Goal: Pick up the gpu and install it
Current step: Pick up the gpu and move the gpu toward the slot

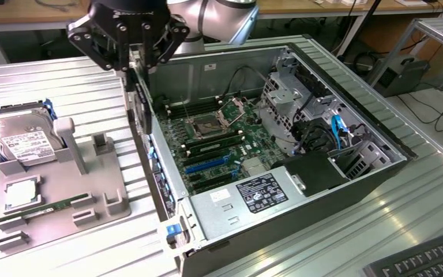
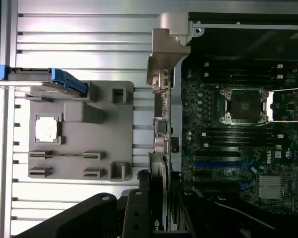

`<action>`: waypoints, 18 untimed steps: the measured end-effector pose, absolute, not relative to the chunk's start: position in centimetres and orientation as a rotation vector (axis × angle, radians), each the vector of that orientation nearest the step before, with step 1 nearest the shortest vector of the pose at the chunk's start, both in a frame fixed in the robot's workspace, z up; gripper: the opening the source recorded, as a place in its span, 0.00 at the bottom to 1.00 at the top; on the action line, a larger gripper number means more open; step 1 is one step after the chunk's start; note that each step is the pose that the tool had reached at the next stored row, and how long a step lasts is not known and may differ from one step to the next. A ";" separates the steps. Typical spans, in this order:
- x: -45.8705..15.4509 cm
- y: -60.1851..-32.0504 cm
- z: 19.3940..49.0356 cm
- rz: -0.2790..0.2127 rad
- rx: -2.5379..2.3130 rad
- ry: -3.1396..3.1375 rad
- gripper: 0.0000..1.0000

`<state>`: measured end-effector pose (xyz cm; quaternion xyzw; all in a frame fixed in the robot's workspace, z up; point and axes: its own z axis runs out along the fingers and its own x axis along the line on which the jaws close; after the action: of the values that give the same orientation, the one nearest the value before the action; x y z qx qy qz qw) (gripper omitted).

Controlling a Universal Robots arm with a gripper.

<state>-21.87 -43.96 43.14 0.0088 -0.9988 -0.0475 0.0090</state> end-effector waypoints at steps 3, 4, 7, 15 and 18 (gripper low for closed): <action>-20.5 -44.1 43.2 -0.152 0.027 -3.119 0.26; -20.0 -44.1 43.2 -0.153 0.027 -3.119 0.26; -18.4 -44.2 43.2 -0.157 0.027 -3.118 0.26; -14.0 -44.4 42.7 -0.158 0.028 -3.117 0.26; -12.4 -44.4 42.1 -0.158 0.028 -3.116 0.26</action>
<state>-12.36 -44.39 42.11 0.0088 -0.9986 -0.0506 0.0105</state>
